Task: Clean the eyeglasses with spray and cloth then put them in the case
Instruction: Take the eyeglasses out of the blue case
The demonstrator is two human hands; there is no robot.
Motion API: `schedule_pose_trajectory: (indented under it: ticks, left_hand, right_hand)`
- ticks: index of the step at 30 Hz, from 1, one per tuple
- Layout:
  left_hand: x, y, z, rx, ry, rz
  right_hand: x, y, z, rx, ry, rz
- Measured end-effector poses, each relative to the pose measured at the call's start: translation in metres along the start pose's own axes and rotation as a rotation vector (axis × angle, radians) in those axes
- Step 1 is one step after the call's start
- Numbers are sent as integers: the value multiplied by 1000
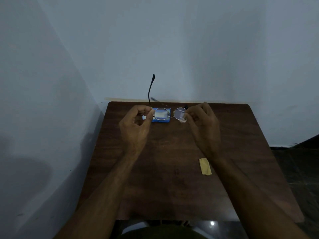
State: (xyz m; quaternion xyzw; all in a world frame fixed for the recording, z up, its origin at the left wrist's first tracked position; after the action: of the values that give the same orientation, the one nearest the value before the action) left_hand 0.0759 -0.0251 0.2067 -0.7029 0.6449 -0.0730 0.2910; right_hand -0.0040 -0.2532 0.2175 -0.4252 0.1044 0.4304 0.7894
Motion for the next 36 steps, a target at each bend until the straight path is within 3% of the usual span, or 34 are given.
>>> schedule_pose_trajectory:
  ticks: [5,14,20,25,29,36]
  left_hand:
    - [-2,-4,6,-28,11,2]
    - [13,-9,44,-250,130,108]
    - [29,3,74,-591,460,154]
    - [45,22,74,-775,730,273]
    - [48,32,71,-777,814,351]
    - [48,39,79,-753,768,329]
  right_hand:
    - [-6,0,-13,166,-231,-153]
    - [9,0,-28,319,-340,-83]
    - [12,-3,-30,407,-354,-60]
    - [21,-2,-41,563,-345,-63]
    - [30,6,-56,720,-423,-60]
    - [40,16,-72,830,-474,-54]
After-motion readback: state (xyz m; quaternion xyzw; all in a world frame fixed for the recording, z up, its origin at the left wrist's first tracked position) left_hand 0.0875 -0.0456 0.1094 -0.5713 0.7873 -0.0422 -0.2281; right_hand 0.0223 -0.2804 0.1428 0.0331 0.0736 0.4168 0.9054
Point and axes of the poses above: each hand's wrist, its own y-axis away from the middle knuckle, its own x-axis out of the palm, z = x × y, the point moved 10 cm from there along -y, towards the middle knuckle, and after that the axes turned 4 degrees about -y, right-handed, at the moved point
